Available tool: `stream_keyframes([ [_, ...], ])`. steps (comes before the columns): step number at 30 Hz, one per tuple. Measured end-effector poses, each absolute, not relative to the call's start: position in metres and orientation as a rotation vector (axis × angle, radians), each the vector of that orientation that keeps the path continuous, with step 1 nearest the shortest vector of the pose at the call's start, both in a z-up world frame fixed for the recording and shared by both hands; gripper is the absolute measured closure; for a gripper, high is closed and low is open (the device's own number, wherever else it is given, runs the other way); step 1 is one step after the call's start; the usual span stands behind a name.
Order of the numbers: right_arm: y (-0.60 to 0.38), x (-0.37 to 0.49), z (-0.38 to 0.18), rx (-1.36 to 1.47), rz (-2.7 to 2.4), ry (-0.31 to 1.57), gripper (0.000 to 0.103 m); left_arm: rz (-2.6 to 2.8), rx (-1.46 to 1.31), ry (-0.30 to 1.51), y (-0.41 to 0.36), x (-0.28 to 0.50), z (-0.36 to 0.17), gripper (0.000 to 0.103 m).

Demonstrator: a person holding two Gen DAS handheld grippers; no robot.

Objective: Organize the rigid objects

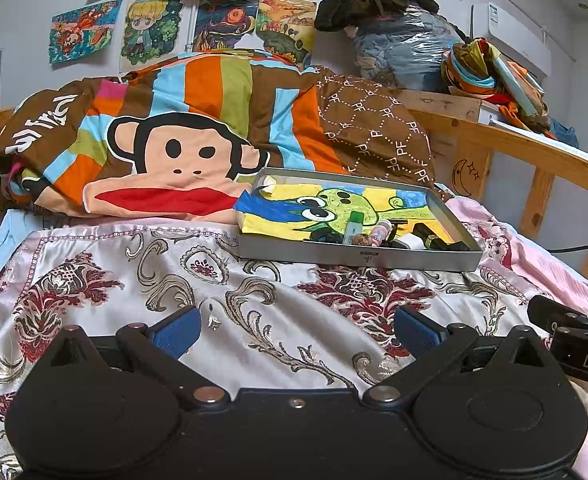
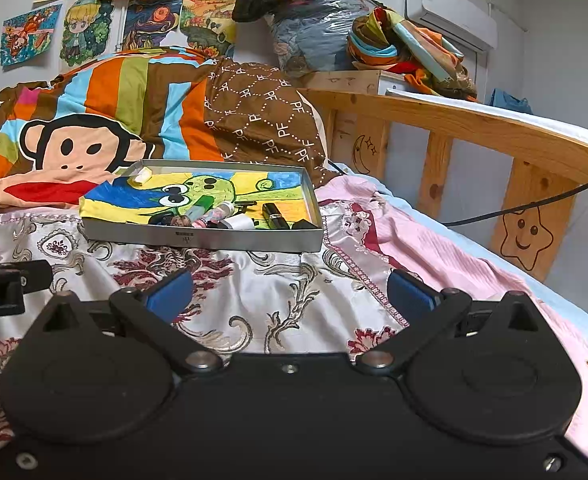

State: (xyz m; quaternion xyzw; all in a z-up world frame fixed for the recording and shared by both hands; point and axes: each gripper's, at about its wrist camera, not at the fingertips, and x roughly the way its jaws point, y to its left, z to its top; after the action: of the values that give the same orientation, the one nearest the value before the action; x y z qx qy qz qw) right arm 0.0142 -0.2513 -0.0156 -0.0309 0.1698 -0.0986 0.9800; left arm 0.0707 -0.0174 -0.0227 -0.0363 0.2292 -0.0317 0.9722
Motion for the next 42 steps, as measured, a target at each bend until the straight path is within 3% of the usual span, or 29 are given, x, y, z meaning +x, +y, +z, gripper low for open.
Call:
stream_keyframes([
  [42,-0.251,0.0143,-0.0153,-0.061,-0.197,0.342,0.0,-0.077,-0.068,0.471,-0.0201,0.071,-0.0233,0.001],
])
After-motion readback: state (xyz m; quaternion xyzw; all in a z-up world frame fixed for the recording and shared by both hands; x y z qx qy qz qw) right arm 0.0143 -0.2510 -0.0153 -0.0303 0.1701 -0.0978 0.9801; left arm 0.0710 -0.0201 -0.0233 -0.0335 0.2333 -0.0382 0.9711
